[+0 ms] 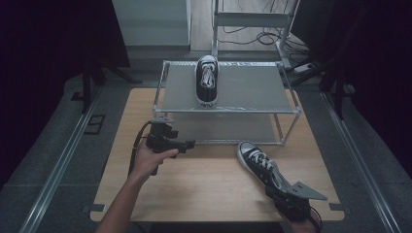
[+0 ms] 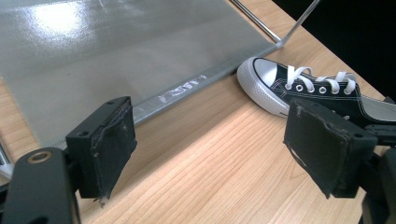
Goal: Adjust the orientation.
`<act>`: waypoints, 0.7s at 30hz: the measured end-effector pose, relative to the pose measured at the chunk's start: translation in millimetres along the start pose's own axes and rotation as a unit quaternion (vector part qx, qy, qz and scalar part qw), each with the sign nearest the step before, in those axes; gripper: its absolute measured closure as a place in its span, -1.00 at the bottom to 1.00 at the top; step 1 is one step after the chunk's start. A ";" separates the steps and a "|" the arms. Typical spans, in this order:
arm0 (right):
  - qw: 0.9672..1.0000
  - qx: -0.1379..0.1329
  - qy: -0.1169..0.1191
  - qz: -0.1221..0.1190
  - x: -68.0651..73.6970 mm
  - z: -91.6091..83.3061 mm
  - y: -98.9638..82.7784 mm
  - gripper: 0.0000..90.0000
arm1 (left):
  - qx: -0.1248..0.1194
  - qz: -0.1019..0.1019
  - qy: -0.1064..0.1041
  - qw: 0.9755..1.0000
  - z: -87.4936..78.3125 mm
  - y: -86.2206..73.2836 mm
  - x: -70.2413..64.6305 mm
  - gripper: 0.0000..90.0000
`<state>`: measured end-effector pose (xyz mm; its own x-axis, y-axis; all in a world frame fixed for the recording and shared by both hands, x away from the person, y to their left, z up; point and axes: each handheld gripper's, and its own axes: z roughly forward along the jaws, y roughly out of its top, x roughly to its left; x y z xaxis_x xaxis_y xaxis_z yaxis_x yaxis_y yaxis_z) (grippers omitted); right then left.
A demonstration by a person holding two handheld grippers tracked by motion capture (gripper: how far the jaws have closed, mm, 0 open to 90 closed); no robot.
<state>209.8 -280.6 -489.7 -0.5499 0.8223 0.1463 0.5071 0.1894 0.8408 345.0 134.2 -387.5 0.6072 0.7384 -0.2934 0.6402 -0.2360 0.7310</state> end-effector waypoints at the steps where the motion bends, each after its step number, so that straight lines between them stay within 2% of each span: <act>1: 1.000 0.000 0.002 -0.004 1.7 0.2 0.7 0.96 | 0.000 -0.001 0.000 1.000 -0.1 -0.2 0.7 -0.63; 6: 1.000 -0.003 0.003 -0.007 3.2 -0.6 2.1 0.95 | -0.003 -0.004 -0.001 1.000 -2.4 -2.4 2.6 -0.63; 9: 1.000 -0.005 0.000 0.001 -2.6 -2.2 2.3 0.94 | -0.003 -0.005 -0.002 1.000 -4.4 -7.4 3.0 -0.63; 16: 1.000 -0.004 0.000 -0.003 -4.6 -2.0 3.4 0.95 | -0.003 -0.008 -0.011 1.000 -6.0 -19.6 2.7 -0.63; 21: 1.000 -0.005 0.018 -0.006 0.8 -3.9 7.5 0.76 | -0.005 -0.011 -0.017 1.000 -7.5 -29.5 3.1 -0.63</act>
<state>210.6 -280.5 -481.3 -0.5796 0.8001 0.1544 0.4932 0.1937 0.8481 324.4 148.1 -405.3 0.6093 0.7214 -0.3292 0.6479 -0.2136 0.7311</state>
